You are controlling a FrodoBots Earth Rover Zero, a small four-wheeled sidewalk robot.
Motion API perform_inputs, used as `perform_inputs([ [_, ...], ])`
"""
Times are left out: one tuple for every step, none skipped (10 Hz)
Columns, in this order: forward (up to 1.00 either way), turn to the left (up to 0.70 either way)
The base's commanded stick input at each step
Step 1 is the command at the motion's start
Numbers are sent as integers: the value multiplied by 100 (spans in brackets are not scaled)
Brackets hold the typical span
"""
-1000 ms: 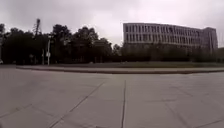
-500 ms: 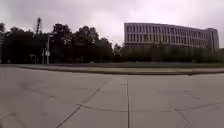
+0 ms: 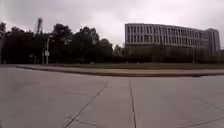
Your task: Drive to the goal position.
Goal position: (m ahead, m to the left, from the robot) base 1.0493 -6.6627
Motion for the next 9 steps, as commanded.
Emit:
perform_inputs([
  [70, 0],
  [70, 0],
  [70, 0],
  [70, 0],
  [70, -3],
  [70, -18],
  [70, -29],
  [70, -33],
  [70, -35],
])
